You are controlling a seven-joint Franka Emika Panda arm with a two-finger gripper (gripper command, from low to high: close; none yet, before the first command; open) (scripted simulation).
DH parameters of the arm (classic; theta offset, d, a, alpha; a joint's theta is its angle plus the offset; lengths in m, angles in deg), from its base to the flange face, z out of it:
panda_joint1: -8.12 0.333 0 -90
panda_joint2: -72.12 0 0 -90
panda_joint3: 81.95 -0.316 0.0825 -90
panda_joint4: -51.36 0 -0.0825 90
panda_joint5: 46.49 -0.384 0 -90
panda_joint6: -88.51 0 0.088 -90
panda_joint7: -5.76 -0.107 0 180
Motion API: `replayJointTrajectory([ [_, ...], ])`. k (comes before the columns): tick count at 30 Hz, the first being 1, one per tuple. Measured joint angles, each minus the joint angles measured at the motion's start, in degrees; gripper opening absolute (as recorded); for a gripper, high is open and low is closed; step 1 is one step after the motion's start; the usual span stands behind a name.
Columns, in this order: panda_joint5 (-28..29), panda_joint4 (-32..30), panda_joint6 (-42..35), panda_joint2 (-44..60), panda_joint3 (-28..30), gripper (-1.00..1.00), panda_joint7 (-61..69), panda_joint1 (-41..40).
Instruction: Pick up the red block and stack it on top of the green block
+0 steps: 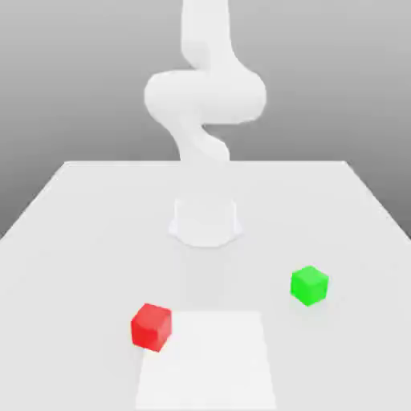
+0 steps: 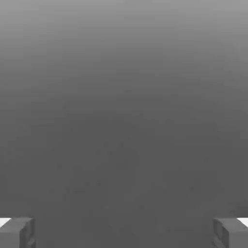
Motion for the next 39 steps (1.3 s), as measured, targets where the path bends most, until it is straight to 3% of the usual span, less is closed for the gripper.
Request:
replayJointTrajectory([
  [18, 0.04, -24.18, 23.9, 38.49, 5.43, 0.0, -6.53, -6.41],
  [25, -3.76, -23.9, 35.68, 52.94, 2.8, 0.0, -4.13, -8.39],
  [26, -4.19, -23.69, 36.97, 54.45, 2.18, -1.0, -3.82, -8.9],
  [33, -4.11, -23.68, 37.06, 54.55, 2.02, -1.0, -3.88, -9.07],
  [39, -0.09, -25.29, 27.69, 43.53, 3.33, -1.0, -6.83, -8.81],
])
